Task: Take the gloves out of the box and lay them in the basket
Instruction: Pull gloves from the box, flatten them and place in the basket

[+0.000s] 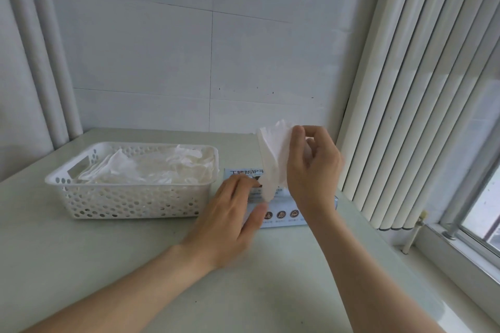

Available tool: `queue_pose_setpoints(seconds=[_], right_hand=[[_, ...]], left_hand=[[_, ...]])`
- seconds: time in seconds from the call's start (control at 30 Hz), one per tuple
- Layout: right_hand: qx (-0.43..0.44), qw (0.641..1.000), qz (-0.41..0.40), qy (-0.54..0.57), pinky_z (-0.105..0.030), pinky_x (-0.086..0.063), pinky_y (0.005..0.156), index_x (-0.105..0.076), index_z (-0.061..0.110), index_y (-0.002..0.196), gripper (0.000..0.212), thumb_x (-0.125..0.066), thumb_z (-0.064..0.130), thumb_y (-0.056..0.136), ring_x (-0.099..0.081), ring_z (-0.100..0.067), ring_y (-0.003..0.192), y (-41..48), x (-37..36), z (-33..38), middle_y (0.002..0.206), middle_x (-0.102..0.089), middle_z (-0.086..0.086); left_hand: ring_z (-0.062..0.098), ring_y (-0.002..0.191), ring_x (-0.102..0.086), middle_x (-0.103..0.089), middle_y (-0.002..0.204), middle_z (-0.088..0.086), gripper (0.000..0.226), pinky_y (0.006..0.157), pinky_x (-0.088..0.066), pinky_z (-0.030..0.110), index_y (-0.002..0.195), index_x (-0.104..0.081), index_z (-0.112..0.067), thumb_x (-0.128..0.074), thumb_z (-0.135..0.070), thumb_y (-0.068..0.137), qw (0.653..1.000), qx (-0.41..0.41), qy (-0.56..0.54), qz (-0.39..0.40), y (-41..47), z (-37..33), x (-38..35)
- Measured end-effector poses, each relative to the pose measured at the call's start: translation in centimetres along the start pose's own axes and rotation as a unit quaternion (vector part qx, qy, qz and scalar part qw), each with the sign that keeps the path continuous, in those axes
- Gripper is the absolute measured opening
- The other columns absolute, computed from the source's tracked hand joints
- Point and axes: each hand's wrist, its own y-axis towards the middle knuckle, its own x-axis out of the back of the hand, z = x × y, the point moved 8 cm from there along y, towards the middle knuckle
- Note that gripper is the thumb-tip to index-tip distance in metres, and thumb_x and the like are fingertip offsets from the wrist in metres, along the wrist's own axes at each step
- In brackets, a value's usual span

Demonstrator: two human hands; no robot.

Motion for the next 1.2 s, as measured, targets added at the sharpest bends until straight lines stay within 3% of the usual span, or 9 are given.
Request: queue_pose_setpoints(seconds=[0.17, 0.27, 0.43, 0.53, 0.63, 0.77, 0.93, 1.03, 1.2], right_hand=[[-0.071, 0.99, 0.104, 0.06, -0.03, -0.034, 0.052, -0.066, 0.015, 0.074, 0.026, -0.065, 0.021, 0.1, -0.034, -0.016, 0.043, -1.0, -2.2, 0.5, 0.044, -0.045, -0.01], [-0.111, 0.966, 0.215, 0.088, -0.03, -0.033, 0.05, -0.068, 0.015, 0.07, 0.028, -0.066, 0.019, 0.098, -0.038, -0.019, 0.049, -2.4, -4.3, 0.8, 0.055, -0.05, -0.026], [-0.113, 0.95, 0.277, 0.089, -0.047, -0.036, 0.048, -0.045, 0.004, 0.062, 0.045, -0.064, 0.026, 0.097, -0.037, -0.03, 0.051, -3.7, -5.7, 0.7, 0.058, -0.04, -0.02], [-0.11, 0.957, 0.255, 0.083, -0.039, -0.05, 0.054, -0.066, 0.021, 0.091, 0.004, -0.068, 0.019, 0.088, -0.058, -0.02, 0.057, -3.6, -5.3, 0.9, 0.078, -0.064, -0.001], [-0.092, 0.945, 0.304, 0.071, -0.032, -0.058, 0.072, -0.068, 0.041, 0.119, 0.036, -0.066, 0.025, 0.086, -0.066, -0.013, 0.081, -3.9, -6.0, 1.1, 0.108, -0.064, 0.006], [-0.086, 0.948, 0.306, 0.029, -0.041, -0.058, 0.091, -0.076, 0.034, 0.092, 0.007, -0.072, 0.028, 0.093, -0.067, -0.007, 0.105, -4.5, -6.5, 0.8, 0.113, -0.066, 0.014], [-0.115, 0.942, 0.302, 0.089, -0.042, -0.06, 0.077, -0.069, 0.011, 0.082, 0.009, -0.073, 0.014, 0.089, -0.072, -0.016, 0.082, -4.2, -6.3, 1.0, 0.087, -0.076, 0.004], [-0.155, 0.93, 0.309, 0.128, -0.03, -0.047, 0.058, -0.054, 0.0, 0.079, 0.022, -0.07, 0.004, 0.094, -0.054, -0.017, 0.062, -4.3, -6.4, 0.9, 0.068, -0.06, -0.005], [-0.244, 0.896, 0.328, 0.175, -0.038, -0.06, 0.062, -0.067, 0.016, 0.112, 0.013, -0.068, 0.013, 0.099, -0.064, -0.027, 0.066, -5.2, -7.1, 0.6, 0.086, -0.075, -0.023]], left_hand=[[0.005, 0.087, -0.067, -0.067, 0.092, -0.015, 0.032, 0.071, -0.048, 0.015, 0.109, -0.054, -0.019, -0.042, -0.049, 0.104, 0.968, 0.08, -0.197, -0.132, 0.5, -0.5, 3.9], [0.007, 0.054, -0.039, -0.043, 0.059, -0.01, 0.039, 0.052, -0.033, 0.021, 0.084, -0.041, -0.018, -0.048, -0.048, 0.107, 0.943, 0.152, -0.24, -0.174, 0.4, 0.6, 5.0], [0.009, 0.057, -0.036, -0.041, 0.062, -0.007, 0.038, 0.052, -0.031, 0.028, 0.08, -0.047, -0.011, -0.042, -0.03, 0.113, 0.948, 0.157, -0.189, -0.203, 0.7, 1.9, 5.7], [0.007, 0.059, -0.037, -0.041, 0.062, -0.013, 0.038, 0.055, -0.03, 0.024, 0.075, -0.045, -0.019, -0.041, -0.025, 0.113, 0.954, 0.149, -0.175, -0.19, 1.0, 2.0, 5.9], [0.009, 0.063, -0.048, -0.052, 0.068, -0.012, 0.036, 0.058, -0.035, 0.023, 0.079, -0.054, -0.021, -0.042, -0.025, 0.112, 0.962, 0.124, -0.171, -0.171, 1.3, 1.9, 6.1], [0.016, 0.08, -0.062, -0.066, 0.085, -0.006, 0.032, 0.067, -0.043, 0.021, 0.09, -0.065, -0.017, -0.042, -0.027, 0.11, 0.969, 0.1, -0.14, -0.177, 1.7, 2.1, 7.1], [0.009, 0.066, -0.056, -0.059, 0.067, -0.01, 0.025, 0.058, -0.037, 0.015, 0.091, -0.066, -0.014, -0.05, -0.019, 0.11, 0.971, 0.107, -0.085, -0.196, 2.0, 3.2, 8.8], [0.01, 0.062, -0.053, -0.056, 0.063, -0.009, 0.026, 0.055, -0.035, 0.017, 0.086, -0.064, -0.017, -0.051, -0.02, 0.109, 0.968, 0.109, -0.065, -0.218, 2.0, 4.0, 10.1], [0.012, 0.062, -0.051, -0.055, 0.063, -0.006, 0.031, 0.056, -0.035, 0.02, 0.085, -0.063, -0.016, -0.054, -0.034, 0.109, 0.966, 0.107, -0.033, -0.233, 2.1, 5.6, 12.0]])
